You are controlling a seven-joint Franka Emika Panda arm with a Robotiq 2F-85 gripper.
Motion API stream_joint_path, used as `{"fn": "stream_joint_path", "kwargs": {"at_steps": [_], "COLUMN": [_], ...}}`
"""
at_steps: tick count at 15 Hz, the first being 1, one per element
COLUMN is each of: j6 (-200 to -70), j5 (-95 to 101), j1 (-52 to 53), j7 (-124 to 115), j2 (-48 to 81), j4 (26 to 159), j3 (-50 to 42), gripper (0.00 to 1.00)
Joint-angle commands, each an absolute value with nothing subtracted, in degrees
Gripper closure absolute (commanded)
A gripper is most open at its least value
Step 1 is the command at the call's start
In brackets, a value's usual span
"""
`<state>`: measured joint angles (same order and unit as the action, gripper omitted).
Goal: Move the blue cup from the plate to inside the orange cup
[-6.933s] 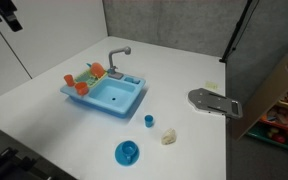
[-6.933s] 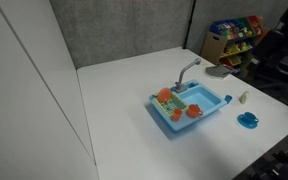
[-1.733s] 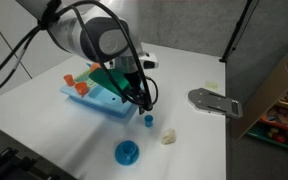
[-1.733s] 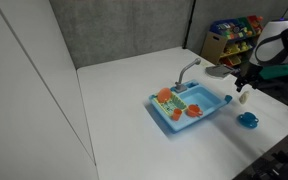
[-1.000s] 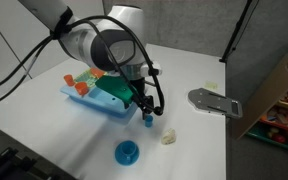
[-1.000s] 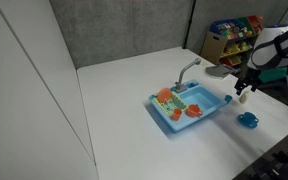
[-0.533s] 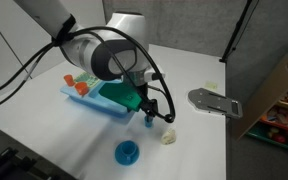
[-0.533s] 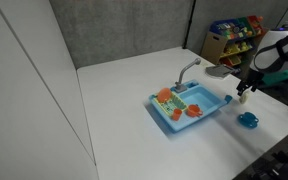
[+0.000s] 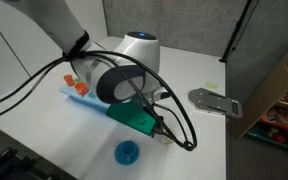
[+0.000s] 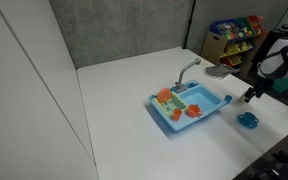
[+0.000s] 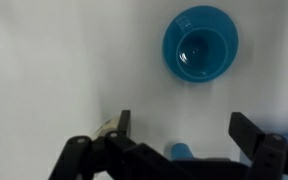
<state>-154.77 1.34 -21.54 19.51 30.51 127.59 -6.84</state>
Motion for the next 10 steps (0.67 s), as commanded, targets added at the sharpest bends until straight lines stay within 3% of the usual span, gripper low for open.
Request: {"fn": "stream_joint_path", "kwargs": {"at_steps": [1, 10], "j6": [-157.8, -164.6], "j5": [1.8, 4.8], "j1": [-22.7, -21.5], "j7": [21.4, 19.5], "j2": [30.4, 34.6], "j4": [130.0, 131.3], "j3": [-6.8, -9.4], "gripper": [0.0, 0.0]}}
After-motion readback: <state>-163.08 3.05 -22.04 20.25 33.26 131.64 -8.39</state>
